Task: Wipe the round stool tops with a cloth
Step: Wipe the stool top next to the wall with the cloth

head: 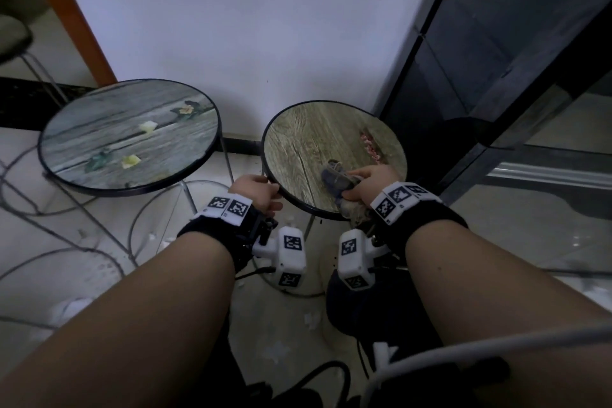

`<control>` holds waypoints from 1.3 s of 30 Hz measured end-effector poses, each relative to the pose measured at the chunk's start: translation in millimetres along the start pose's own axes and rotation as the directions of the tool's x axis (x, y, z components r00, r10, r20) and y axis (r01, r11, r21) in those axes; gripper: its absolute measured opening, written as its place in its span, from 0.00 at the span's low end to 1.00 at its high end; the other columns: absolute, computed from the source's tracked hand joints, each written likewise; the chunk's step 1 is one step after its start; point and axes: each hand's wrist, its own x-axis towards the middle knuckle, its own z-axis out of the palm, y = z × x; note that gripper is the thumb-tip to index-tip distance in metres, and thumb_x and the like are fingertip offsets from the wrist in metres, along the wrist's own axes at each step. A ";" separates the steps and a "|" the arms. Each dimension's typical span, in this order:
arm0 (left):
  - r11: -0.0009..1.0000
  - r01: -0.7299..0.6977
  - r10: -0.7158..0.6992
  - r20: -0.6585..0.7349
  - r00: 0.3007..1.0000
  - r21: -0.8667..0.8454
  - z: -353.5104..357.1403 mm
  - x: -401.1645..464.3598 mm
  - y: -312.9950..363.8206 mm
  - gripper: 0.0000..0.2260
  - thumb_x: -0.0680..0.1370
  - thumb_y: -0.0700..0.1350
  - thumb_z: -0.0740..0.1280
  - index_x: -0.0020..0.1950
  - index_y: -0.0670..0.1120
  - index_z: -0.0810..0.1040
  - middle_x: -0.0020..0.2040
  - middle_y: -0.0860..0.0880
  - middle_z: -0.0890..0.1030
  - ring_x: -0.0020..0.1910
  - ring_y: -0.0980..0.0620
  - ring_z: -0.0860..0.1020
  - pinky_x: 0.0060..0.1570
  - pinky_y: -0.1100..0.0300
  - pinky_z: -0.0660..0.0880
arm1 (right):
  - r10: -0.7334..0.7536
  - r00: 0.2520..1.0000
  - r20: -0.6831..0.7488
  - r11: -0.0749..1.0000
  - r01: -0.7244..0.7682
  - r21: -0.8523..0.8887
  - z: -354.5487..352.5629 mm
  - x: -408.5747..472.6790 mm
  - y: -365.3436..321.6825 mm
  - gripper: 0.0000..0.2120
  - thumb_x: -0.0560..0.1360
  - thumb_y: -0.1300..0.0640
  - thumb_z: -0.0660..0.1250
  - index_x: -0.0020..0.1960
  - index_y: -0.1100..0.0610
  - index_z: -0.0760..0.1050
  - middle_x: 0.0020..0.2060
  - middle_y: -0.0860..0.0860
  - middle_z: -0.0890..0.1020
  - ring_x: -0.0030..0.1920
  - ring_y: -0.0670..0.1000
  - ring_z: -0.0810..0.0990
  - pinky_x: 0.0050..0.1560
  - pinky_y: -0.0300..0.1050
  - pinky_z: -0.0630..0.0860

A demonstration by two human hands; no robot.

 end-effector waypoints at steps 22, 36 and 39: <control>0.896 -0.443 0.430 -0.272 0.861 0.014 7.6 9.1 15.9 0.12 0.75 0.35 0.66 0.59 0.39 0.77 0.54 0.47 0.80 0.50 0.56 0.76 0.44 0.75 0.72 | -0.005 0.999 0.039 1.000 0.005 -0.013 -1.2 -4.8 -1.4 0.19 0.72 0.71 0.67 0.62 0.60 0.77 0.50 0.50 0.78 0.38 0.46 0.73 0.19 0.25 0.65; 0.928 -0.372 0.360 -0.222 0.906 -0.011 8.5 33.3 22.2 0.13 0.74 0.39 0.68 0.59 0.40 0.77 0.54 0.46 0.79 0.49 0.52 0.76 0.58 0.59 0.72 | -0.004 1.000 -0.022 0.981 -0.001 -0.194 -29.0 13.4 5.7 0.19 0.71 0.65 0.71 0.60 0.55 0.79 0.51 0.50 0.80 0.49 0.47 0.75 0.47 0.38 0.70; 0.933 -0.359 0.357 -0.203 0.912 0.029 3.8 42.6 28.0 0.23 0.66 0.48 0.71 0.60 0.42 0.78 0.55 0.46 0.81 0.53 0.48 0.79 0.62 0.51 0.74 | 0.000 1.000 -0.022 0.980 -0.004 -0.198 -29.3 17.0 4.9 0.18 0.71 0.65 0.71 0.60 0.55 0.78 0.50 0.49 0.79 0.48 0.46 0.74 0.46 0.37 0.69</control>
